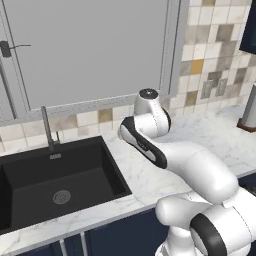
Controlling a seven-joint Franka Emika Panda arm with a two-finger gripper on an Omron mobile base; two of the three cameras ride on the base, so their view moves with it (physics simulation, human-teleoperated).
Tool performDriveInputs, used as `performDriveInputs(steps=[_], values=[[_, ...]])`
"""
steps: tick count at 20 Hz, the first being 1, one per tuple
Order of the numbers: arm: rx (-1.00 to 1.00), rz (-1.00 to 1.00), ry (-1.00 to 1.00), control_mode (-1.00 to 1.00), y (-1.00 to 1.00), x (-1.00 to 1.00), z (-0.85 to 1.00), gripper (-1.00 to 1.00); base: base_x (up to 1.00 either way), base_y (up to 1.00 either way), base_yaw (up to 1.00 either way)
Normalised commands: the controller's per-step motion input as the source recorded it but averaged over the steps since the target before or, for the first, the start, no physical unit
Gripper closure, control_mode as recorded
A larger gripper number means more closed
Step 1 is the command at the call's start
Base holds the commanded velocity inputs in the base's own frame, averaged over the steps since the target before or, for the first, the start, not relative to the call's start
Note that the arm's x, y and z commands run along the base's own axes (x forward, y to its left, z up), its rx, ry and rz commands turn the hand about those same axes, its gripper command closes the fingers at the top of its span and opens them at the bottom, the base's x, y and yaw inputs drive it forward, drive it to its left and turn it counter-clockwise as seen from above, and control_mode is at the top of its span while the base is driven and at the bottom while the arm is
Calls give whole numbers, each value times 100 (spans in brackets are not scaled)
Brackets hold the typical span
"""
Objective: Locate and retrieve the sponge and dish brush from the cabinet. Place them next to the sink.
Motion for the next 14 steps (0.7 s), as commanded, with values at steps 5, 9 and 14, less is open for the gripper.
performDriveInputs(steps=[5,9,14], values=[[7,0,-13,-100,3,34,-41,100,0,0,0],[4,1,12,-100,1,32,-9,100,0,0,0],[-5,0,2,-100,13,17,-21,100,0,0,0]])
